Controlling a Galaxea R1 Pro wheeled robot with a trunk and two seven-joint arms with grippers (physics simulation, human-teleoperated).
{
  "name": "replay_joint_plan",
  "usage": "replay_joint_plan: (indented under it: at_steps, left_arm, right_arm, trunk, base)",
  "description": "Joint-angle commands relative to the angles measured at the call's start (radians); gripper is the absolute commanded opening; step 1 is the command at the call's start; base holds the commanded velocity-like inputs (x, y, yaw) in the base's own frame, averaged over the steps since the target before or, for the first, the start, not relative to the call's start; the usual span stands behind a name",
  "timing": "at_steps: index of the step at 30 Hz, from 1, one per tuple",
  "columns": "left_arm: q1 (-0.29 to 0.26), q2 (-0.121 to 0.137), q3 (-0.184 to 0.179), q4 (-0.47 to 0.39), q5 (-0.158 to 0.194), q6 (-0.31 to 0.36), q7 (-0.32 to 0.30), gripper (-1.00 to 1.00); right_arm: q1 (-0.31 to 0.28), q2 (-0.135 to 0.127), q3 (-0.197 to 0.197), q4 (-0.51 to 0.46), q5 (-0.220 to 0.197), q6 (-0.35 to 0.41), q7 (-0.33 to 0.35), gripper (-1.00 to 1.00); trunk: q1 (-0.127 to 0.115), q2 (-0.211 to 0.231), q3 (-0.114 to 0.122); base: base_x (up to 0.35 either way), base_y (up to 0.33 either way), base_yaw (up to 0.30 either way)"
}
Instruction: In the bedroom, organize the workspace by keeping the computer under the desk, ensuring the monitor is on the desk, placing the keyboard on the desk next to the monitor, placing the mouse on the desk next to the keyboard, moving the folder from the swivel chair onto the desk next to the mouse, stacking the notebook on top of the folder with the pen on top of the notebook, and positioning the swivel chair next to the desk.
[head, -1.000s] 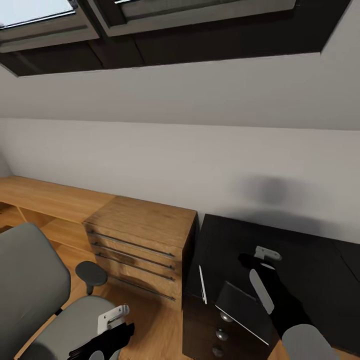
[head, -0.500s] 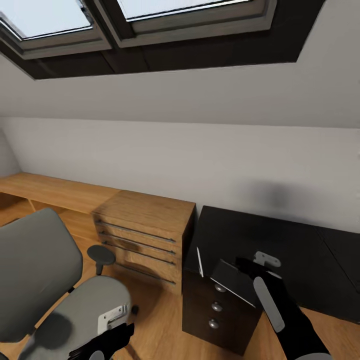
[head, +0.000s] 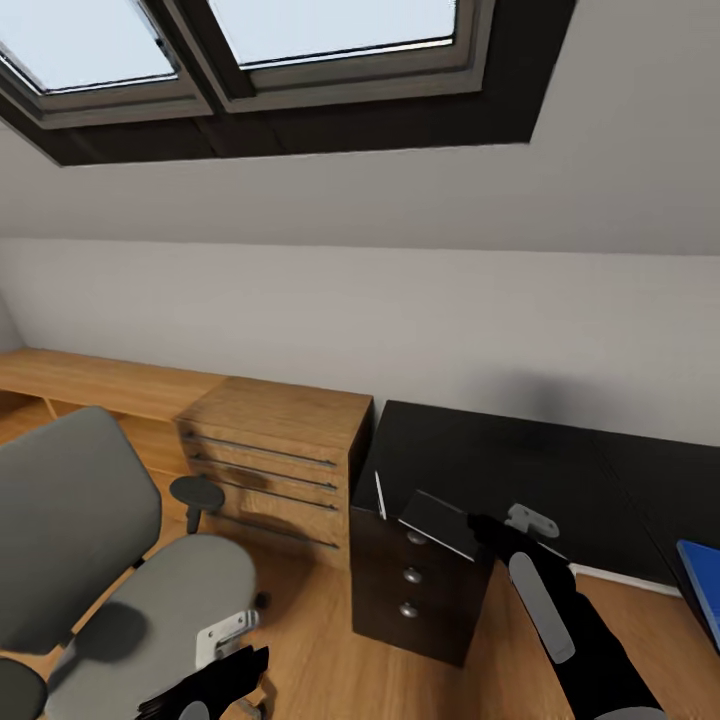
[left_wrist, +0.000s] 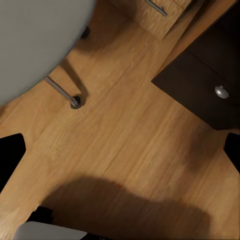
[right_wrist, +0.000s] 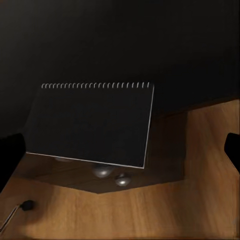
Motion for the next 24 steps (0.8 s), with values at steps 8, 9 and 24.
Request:
replay_joint_plan:
  at_steps: [8, 9, 24]
  left_arm:
    - [0.0, -0.001, -0.001, -0.003, 0.01, 0.001, 0.01, 1.0]
    - [-0.001, -0.001, -0.002, -0.003, 0.01, 0.001, 0.01, 1.0]
    - [0.0, -0.003, -0.002, -0.01, 0.009, 0.0, 0.013, 1.0]
  right_arm:
    - [-0.001, 0.0, 0.003, -0.001, -0.011, -0.001, -0.008, 1.0]
    - [-0.001, 0.001, 0.003, -0.001, -0.011, -0.002, -0.008, 1.0]
    - [0.001, 0.003, 0.003, 0.015, -0.188, -0.01, 0.022, 1.0]
  trunk:
    - [0.0, -0.001, 0.008]
    - [0.0, -0.001, 0.009]
    - [0.05, -0.092, -0.029]
  base:
    - [-0.022, 0.0, -0.216]
    - [-0.003, 0.0, -0.211]
    - [0.0, 0.0, -0.036]
